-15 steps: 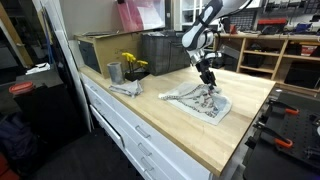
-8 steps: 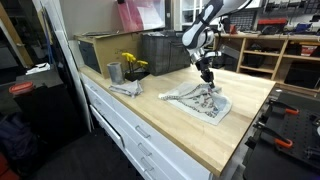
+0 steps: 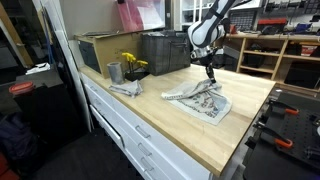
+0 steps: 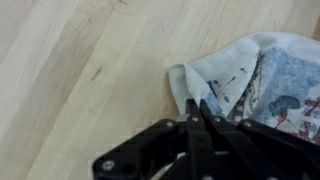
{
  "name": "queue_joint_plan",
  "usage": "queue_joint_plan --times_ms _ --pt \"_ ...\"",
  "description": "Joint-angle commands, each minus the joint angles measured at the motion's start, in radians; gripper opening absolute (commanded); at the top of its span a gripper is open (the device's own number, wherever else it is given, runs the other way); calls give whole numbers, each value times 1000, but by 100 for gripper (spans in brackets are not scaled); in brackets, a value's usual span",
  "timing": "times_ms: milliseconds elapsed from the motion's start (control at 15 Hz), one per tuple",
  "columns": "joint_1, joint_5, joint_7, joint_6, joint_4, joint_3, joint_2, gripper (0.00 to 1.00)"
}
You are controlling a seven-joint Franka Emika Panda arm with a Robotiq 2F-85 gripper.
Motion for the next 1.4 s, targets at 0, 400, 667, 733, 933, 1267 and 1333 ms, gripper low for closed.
queue_joint_plan --times_ms 0,400,667,733,933,1267,1333 --pt "7 -64 -90 166 -196 11 -145 1" --pt "21 25 -181 164 -277 75 -245 1" --pt "18 80 -376 159 -337 113 -303 1" --pt "23 75 -419 166 -354 112 -316 1" --pt "31 84 -535 154 -394 110 -348 1" --pt "65 90 -554 145 -439 108 -384 1" --pt "82 85 -536 151 -450 112 -390 1"
